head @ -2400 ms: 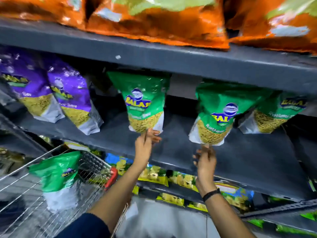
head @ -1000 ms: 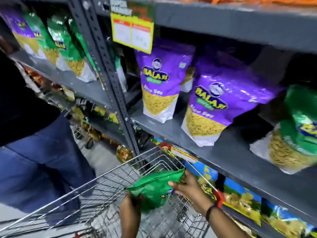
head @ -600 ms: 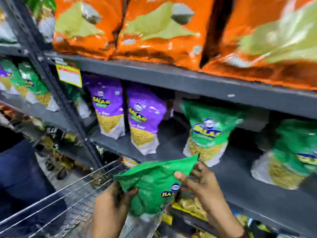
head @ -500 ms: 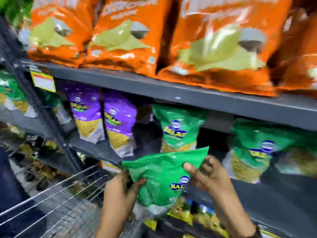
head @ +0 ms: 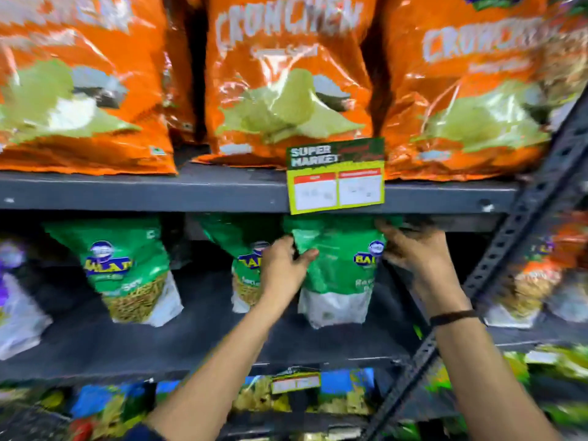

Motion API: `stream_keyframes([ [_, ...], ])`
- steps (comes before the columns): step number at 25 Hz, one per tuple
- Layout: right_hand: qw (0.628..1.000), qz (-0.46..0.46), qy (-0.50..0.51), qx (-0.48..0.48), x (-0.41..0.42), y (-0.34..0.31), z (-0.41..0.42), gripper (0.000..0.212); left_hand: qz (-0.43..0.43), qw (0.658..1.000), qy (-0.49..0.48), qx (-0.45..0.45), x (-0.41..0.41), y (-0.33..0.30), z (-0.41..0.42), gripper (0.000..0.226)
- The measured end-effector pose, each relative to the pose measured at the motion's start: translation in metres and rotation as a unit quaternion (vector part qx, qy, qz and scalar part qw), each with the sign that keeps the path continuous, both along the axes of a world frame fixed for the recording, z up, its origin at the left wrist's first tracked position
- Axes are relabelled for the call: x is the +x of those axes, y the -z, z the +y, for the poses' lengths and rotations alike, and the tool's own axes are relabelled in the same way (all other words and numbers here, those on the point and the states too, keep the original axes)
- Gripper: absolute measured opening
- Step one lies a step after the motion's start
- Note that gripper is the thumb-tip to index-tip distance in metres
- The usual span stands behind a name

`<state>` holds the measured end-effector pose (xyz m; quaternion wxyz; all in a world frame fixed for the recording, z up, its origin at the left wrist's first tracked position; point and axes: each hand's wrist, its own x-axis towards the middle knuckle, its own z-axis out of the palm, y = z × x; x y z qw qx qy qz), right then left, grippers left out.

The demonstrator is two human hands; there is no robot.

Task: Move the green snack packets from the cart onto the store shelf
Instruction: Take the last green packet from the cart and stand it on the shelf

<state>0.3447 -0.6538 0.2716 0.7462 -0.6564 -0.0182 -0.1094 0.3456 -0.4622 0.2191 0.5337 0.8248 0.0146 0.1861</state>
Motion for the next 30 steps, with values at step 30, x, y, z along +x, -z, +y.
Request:
stream_keyframes([
  [30, 0.981, 0.191, -0.005, 0.025, -0.006, 0.163, -0.021, 0.051, 0.179, 0.947, 0.084, -0.254, 0.044, 0.091, -0.074, 0.035],
])
